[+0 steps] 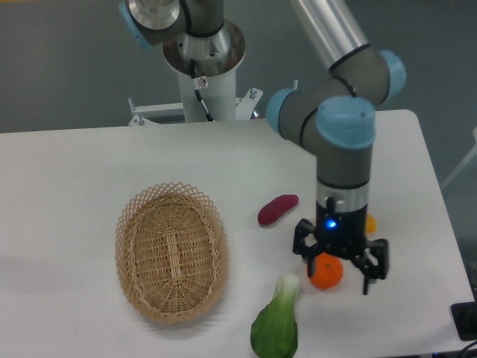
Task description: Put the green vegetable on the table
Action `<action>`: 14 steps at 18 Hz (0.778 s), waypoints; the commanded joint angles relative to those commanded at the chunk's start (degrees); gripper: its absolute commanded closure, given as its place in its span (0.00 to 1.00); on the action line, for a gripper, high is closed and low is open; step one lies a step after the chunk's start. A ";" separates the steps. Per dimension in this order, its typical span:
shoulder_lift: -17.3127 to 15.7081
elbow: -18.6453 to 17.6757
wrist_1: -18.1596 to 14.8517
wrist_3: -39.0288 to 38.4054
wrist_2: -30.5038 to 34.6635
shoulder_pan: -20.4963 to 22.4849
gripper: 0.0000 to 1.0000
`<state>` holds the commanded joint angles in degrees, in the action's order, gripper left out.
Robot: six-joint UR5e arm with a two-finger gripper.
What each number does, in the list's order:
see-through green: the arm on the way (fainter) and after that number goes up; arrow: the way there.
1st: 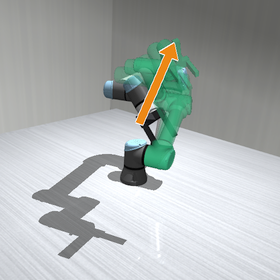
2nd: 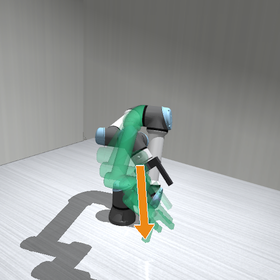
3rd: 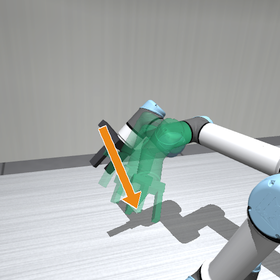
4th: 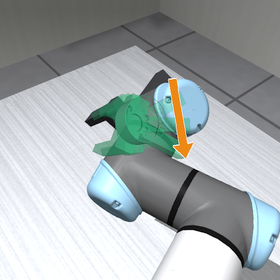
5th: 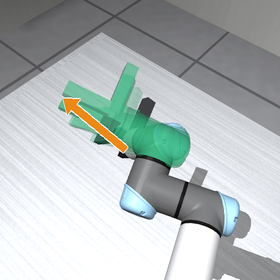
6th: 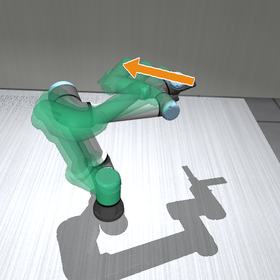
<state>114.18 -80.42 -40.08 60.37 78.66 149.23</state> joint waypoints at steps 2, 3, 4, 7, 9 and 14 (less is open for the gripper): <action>-2.02 -0.44 -0.52 4.29 0.01 2.29 0.00; -3.08 -0.53 -1.49 6.93 0.01 3.78 0.00; -3.52 -0.44 -2.97 9.65 0.01 4.83 0.00; -5.02 -0.61 -6.76 18.97 0.01 7.65 0.00; -5.28 -0.88 -8.78 23.81 -0.08 9.23 0.00; -5.55 -1.58 -12.83 37.52 -0.08 13.80 0.00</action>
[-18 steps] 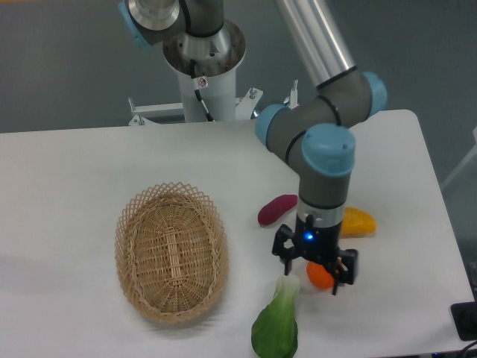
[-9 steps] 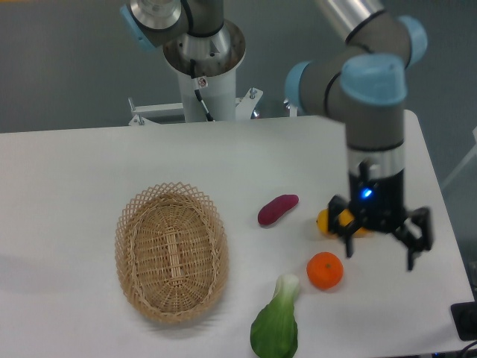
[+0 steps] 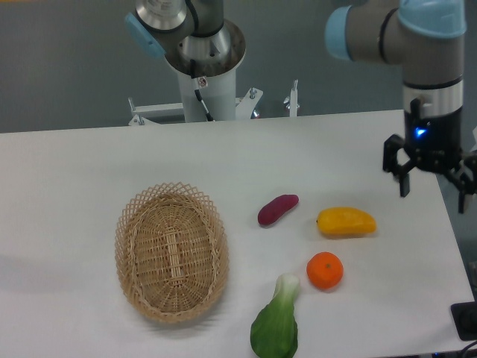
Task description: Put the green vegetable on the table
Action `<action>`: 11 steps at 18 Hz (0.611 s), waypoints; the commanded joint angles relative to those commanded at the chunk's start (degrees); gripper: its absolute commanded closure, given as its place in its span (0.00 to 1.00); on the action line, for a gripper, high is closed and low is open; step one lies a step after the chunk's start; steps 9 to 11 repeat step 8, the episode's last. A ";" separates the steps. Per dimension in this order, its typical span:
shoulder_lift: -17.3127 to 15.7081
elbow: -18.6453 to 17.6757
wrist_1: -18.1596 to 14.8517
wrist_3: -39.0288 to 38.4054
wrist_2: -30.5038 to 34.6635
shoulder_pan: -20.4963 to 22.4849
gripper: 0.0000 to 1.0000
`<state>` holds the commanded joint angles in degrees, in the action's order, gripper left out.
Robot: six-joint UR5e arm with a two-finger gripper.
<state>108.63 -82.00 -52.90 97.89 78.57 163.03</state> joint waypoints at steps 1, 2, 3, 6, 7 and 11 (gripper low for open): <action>0.00 -0.26 -0.35 1.59 0.00 0.70 0.00; -0.09 -0.70 -0.36 3.08 -0.09 1.41 0.00; -0.26 -1.14 -0.27 4.14 -0.09 1.76 0.00; -0.70 -1.23 0.08 4.68 -0.26 1.85 0.00; -0.70 -1.23 0.17 4.68 -0.35 1.85 0.00; -0.70 -1.23 0.17 4.59 -0.35 1.77 0.00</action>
